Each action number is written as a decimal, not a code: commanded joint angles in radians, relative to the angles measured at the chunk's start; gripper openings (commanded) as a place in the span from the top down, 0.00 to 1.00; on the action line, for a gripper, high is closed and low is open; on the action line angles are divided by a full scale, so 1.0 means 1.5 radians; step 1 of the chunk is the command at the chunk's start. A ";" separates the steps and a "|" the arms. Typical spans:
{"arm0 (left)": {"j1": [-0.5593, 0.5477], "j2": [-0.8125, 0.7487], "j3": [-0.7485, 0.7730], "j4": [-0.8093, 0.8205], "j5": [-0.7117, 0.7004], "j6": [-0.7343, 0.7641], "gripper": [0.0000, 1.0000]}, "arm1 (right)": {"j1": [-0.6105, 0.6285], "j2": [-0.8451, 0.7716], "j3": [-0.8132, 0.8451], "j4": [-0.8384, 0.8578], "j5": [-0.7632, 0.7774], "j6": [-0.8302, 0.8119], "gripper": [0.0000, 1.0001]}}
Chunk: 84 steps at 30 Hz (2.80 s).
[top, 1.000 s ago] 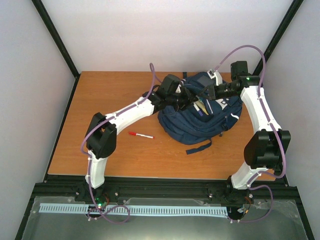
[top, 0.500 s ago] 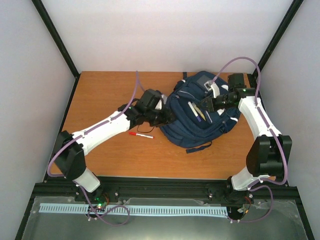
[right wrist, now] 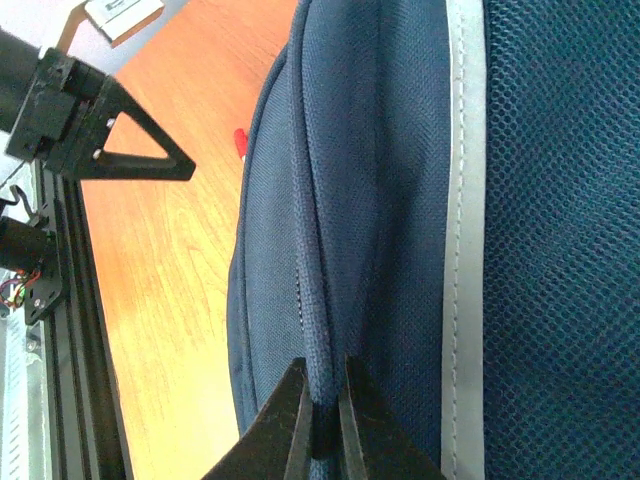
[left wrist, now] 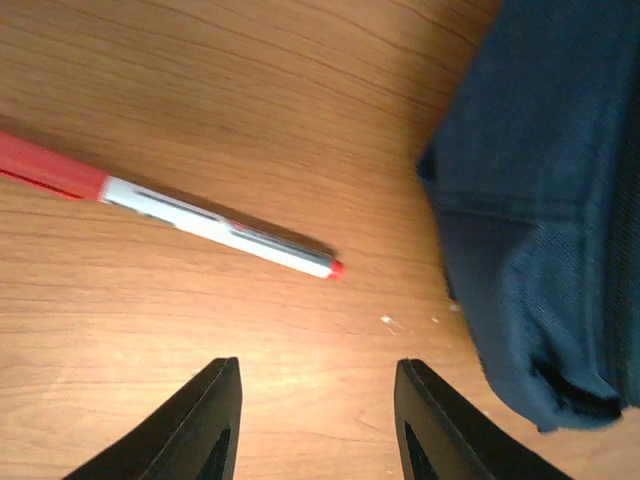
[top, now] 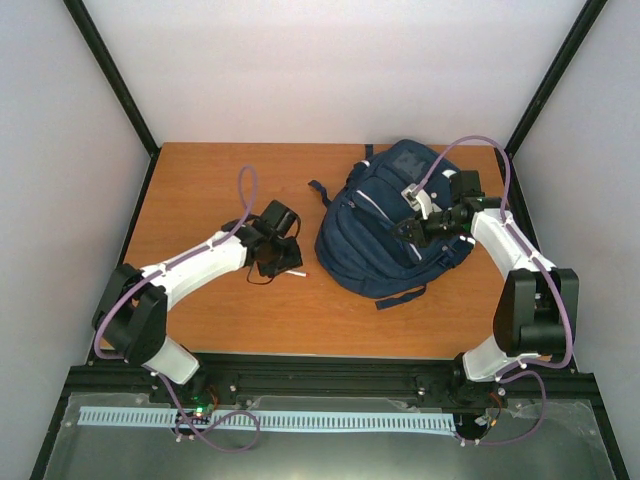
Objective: Pack the student bag
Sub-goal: Move the stationery to the center of the board.
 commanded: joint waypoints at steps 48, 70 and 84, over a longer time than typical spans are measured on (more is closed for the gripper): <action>0.142 0.298 0.153 -0.081 0.048 -0.090 0.69 | 0.001 -0.020 0.006 -0.011 -0.052 -0.026 0.97; 0.116 0.262 0.146 -0.204 0.076 0.282 0.86 | 0.001 -0.029 0.006 -0.012 -0.057 -0.024 0.97; 0.041 0.110 0.023 -0.251 -0.012 0.272 0.68 | 0.001 -0.033 0.005 -0.011 -0.064 -0.019 0.97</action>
